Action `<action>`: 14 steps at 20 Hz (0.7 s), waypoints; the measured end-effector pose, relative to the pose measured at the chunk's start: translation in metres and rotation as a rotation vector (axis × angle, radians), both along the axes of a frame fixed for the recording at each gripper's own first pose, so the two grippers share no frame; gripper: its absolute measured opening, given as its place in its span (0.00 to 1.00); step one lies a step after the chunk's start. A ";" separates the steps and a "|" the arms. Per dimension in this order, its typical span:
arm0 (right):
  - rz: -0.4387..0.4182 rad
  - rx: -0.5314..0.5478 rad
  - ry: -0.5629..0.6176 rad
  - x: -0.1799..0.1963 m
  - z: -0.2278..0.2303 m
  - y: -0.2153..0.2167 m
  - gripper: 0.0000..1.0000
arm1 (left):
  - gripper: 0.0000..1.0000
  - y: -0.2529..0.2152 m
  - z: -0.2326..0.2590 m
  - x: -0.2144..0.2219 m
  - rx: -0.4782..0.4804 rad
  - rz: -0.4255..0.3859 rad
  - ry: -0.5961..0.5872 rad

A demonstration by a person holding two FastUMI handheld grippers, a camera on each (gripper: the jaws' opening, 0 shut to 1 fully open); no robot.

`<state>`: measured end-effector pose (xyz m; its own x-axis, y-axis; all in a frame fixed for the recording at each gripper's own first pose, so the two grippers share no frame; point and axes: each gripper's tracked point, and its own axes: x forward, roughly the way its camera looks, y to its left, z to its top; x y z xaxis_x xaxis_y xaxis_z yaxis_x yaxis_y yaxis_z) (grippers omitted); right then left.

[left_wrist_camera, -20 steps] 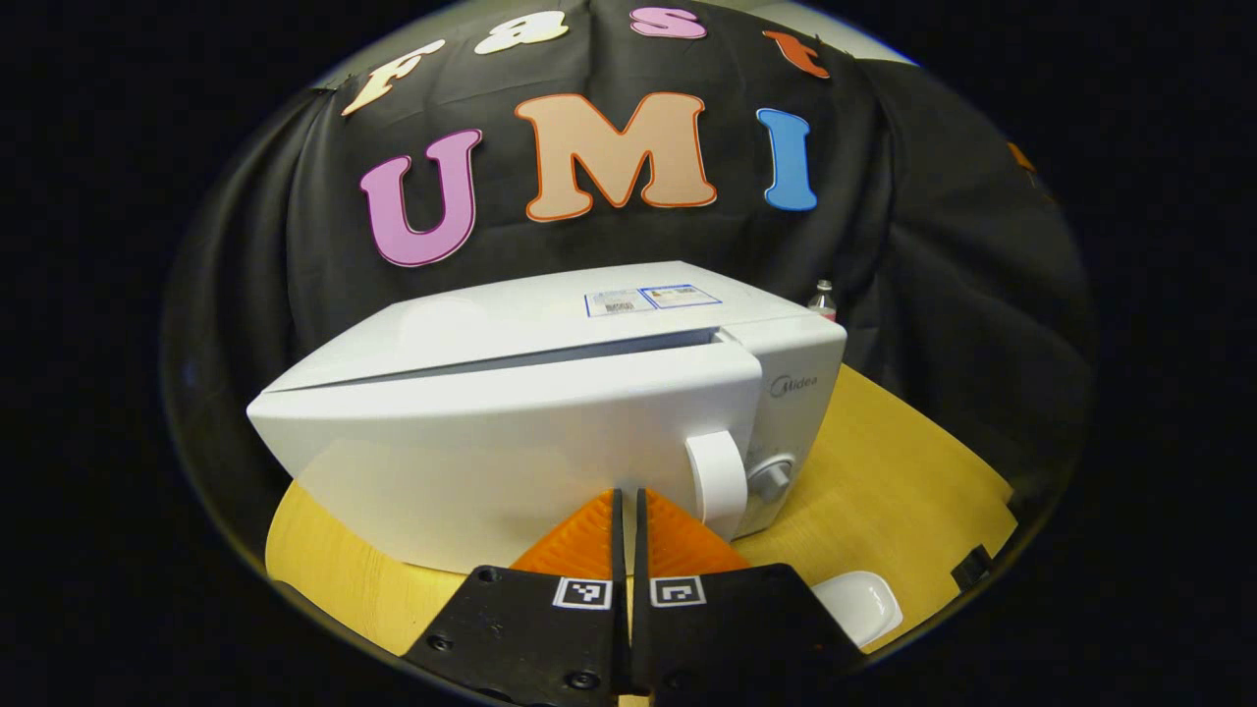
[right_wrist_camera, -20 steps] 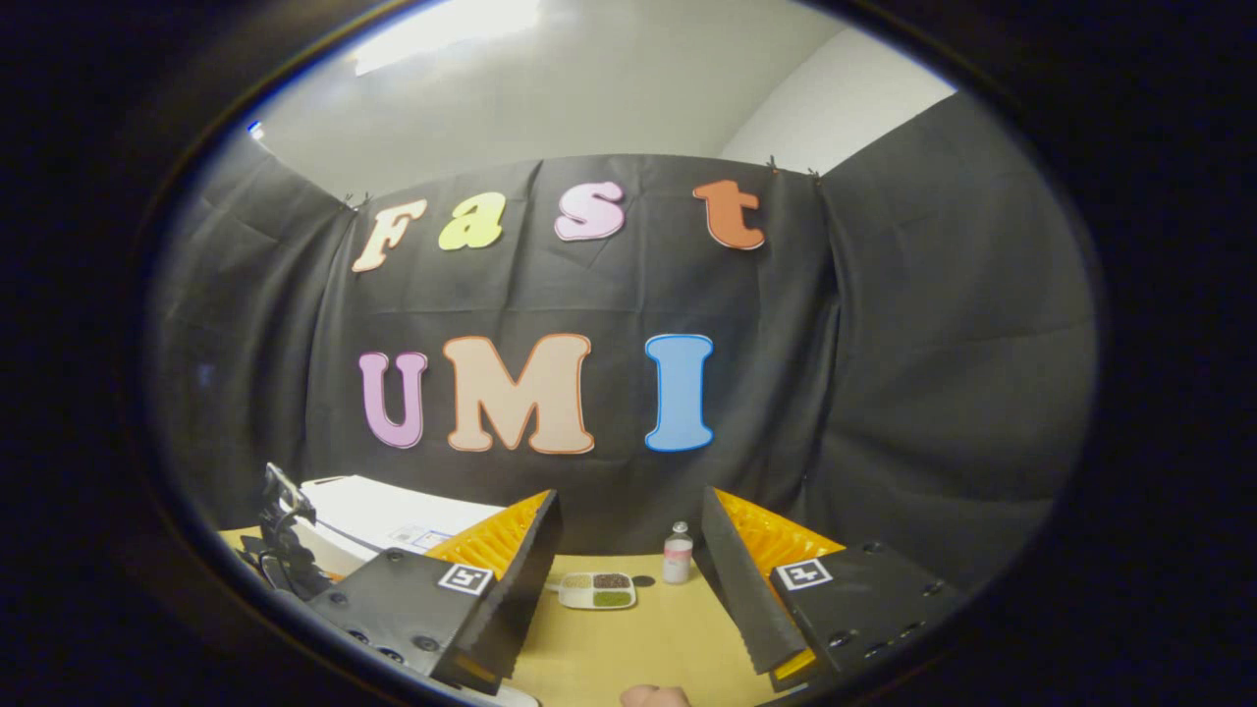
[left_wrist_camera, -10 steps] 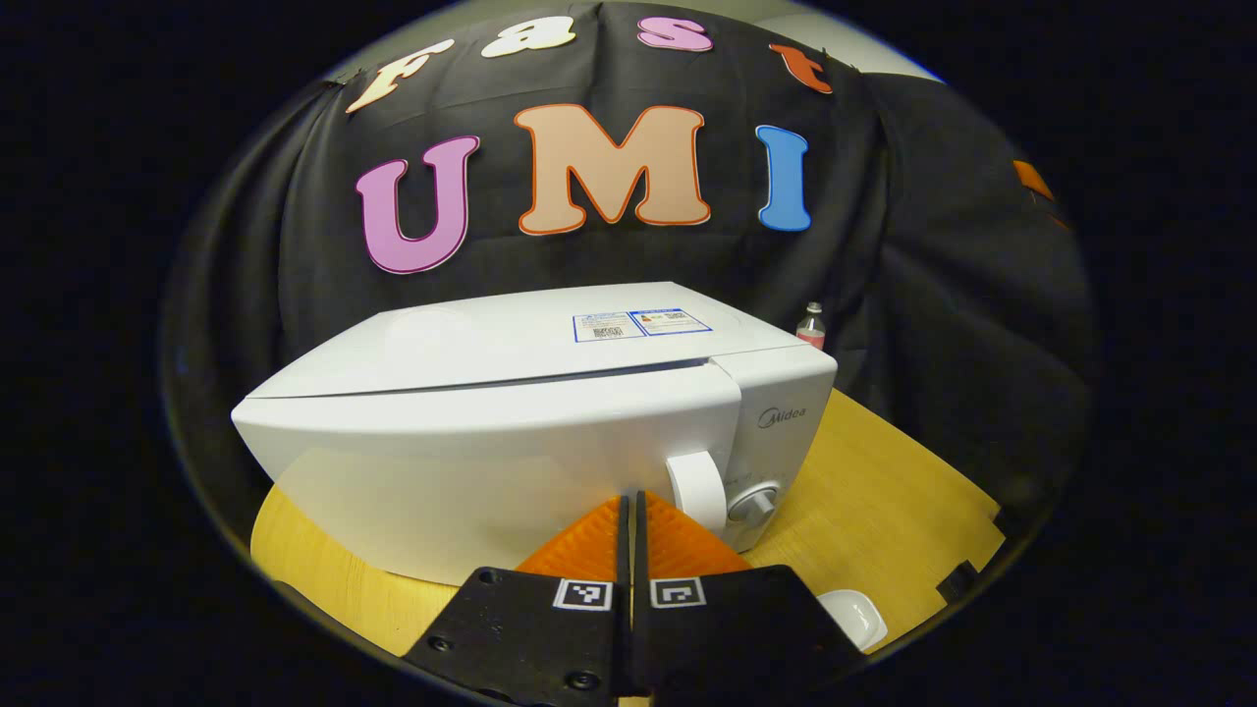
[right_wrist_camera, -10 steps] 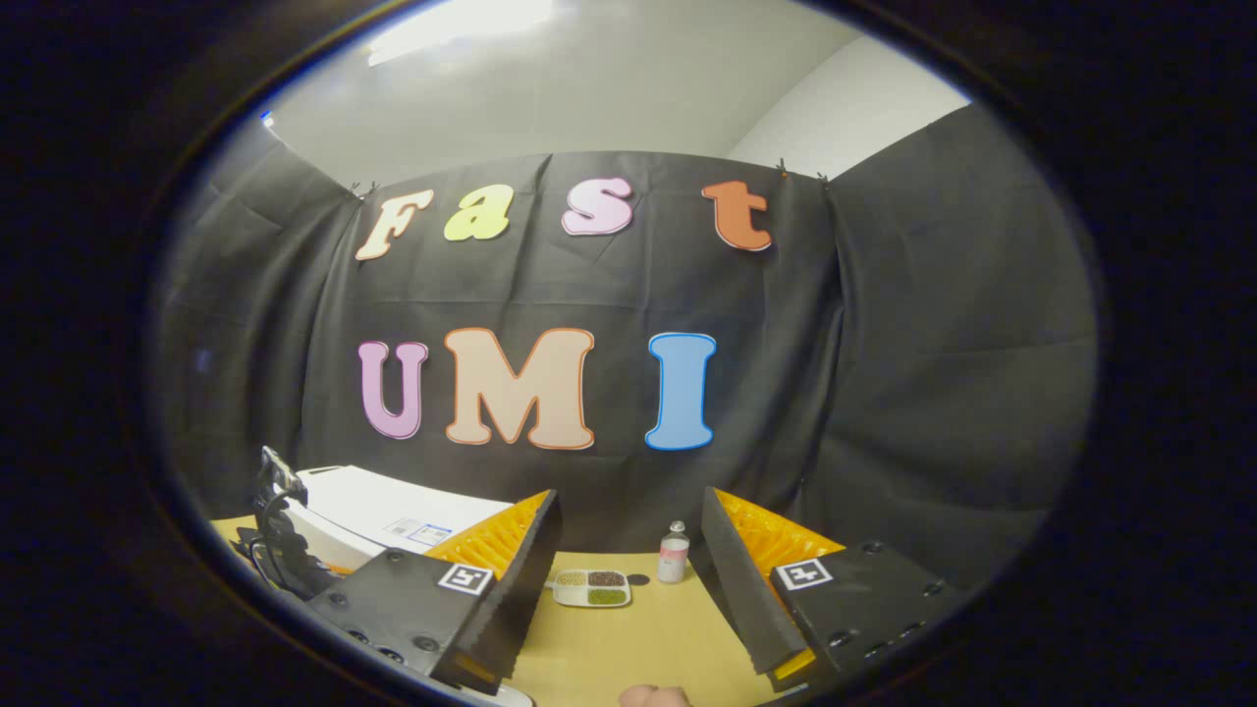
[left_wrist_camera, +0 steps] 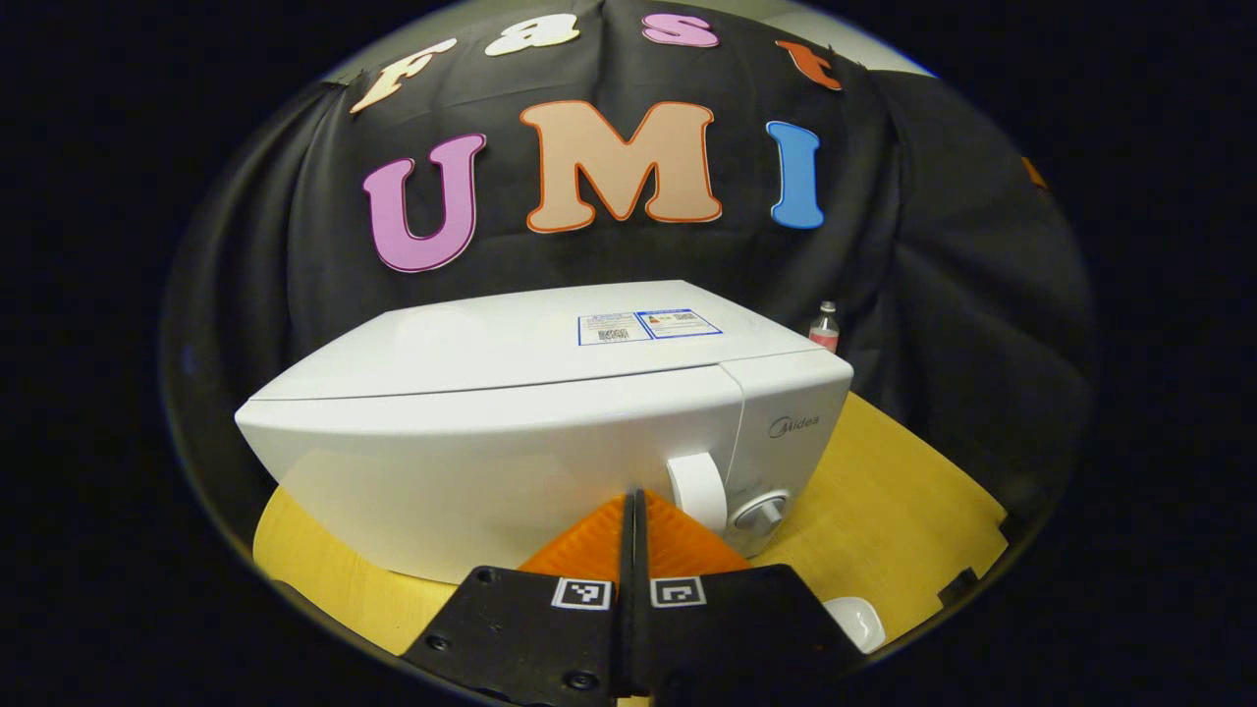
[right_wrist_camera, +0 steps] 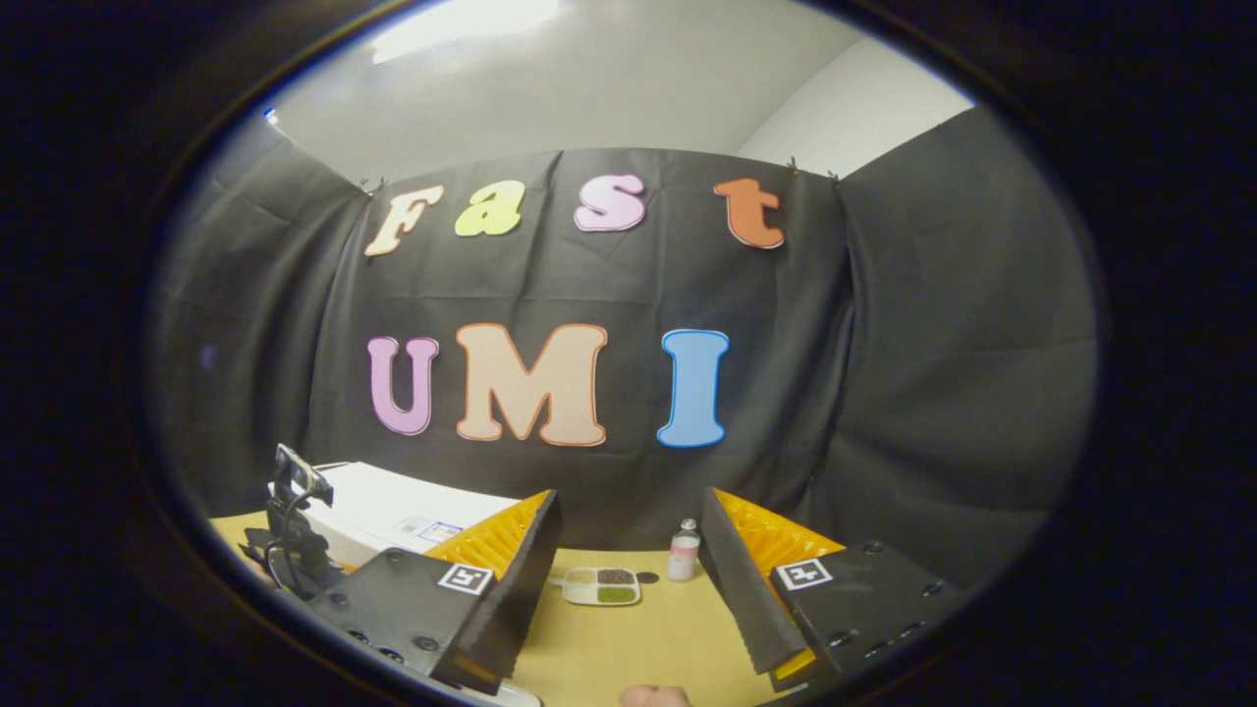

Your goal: Open the microwave oven with the left hand, put the food in, and close the microwave oven.

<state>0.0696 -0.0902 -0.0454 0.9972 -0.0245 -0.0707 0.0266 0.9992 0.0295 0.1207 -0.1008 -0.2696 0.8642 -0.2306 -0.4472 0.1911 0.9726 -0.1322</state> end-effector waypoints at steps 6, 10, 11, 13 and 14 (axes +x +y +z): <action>0.011 -0.026 0.015 0.000 -0.005 0.005 0.84 | 0.00 -0.003 0.062 -0.007 -0.056 -0.001 -0.086; 0.033 -0.026 0.024 0.002 -0.010 0.017 0.84 | 0.00 0.022 0.135 -0.007 -0.055 0.038 -0.210; 0.042 -0.026 0.029 0.004 -0.010 0.020 0.84 | 0.00 0.030 0.158 -0.008 -0.058 0.049 -0.253; 0.049 -0.027 0.034 0.005 -0.011 0.022 0.84 | 0.00 0.051 0.198 -0.012 -0.051 0.075 -0.332; 0.051 -0.023 0.033 0.007 -0.010 0.023 0.84 | 0.00 0.058 0.216 -0.016 -0.054 0.078 -0.360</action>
